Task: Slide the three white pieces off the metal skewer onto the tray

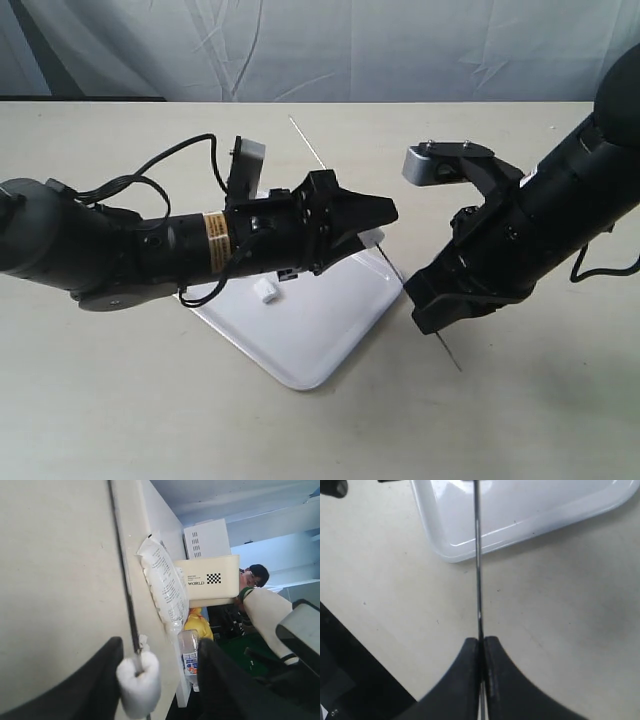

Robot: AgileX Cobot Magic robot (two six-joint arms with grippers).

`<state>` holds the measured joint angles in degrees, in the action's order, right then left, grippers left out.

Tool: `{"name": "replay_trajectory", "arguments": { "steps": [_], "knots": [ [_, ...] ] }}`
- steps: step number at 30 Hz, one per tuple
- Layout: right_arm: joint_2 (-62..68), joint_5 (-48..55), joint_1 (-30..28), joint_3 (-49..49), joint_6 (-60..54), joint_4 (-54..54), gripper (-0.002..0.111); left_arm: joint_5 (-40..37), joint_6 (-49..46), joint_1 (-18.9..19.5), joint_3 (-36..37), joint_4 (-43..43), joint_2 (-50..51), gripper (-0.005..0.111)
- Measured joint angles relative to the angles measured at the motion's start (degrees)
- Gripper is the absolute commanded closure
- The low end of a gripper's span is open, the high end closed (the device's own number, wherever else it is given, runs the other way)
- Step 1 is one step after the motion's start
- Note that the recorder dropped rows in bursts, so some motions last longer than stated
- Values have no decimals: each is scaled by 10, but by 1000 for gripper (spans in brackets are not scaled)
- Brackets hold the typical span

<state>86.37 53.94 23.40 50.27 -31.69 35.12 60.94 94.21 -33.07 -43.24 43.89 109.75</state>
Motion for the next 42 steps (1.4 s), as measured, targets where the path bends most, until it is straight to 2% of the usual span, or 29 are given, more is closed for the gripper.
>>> {"name": "replay_trajectory", "arguments": {
  "steps": [4, 6, 9, 15, 26, 33, 42],
  "knots": [
    [0, 0, 0, 0, -2, 3, 109, -3, 0, 0, -1, -2, 0, 94],
    [0, 0, 0, 0, -2, 4, 109, -4, 0, 0, -1, -2, 0, 101],
    [0, 0, 0, 0, -2, 4, 109, -4, 0, 0, -1, -5, 1, 99],
    [0, 0, 0, 0, -3, -2, 109, -4, 0, 0, -1, -16, 1, 88],
    [0, 43, 0, 0, -4, -40, 109, 0, -10, 32, -1, -50, 1, 88],
    [0, 60, 0, 0, 0, -70, 109, 24, -11, 90, -1, -42, 1, 88],
    [0, 89, 1, 0, 2, -84, 109, 38, -11, 167, -1, 10, 1, 88]
  ]
}}
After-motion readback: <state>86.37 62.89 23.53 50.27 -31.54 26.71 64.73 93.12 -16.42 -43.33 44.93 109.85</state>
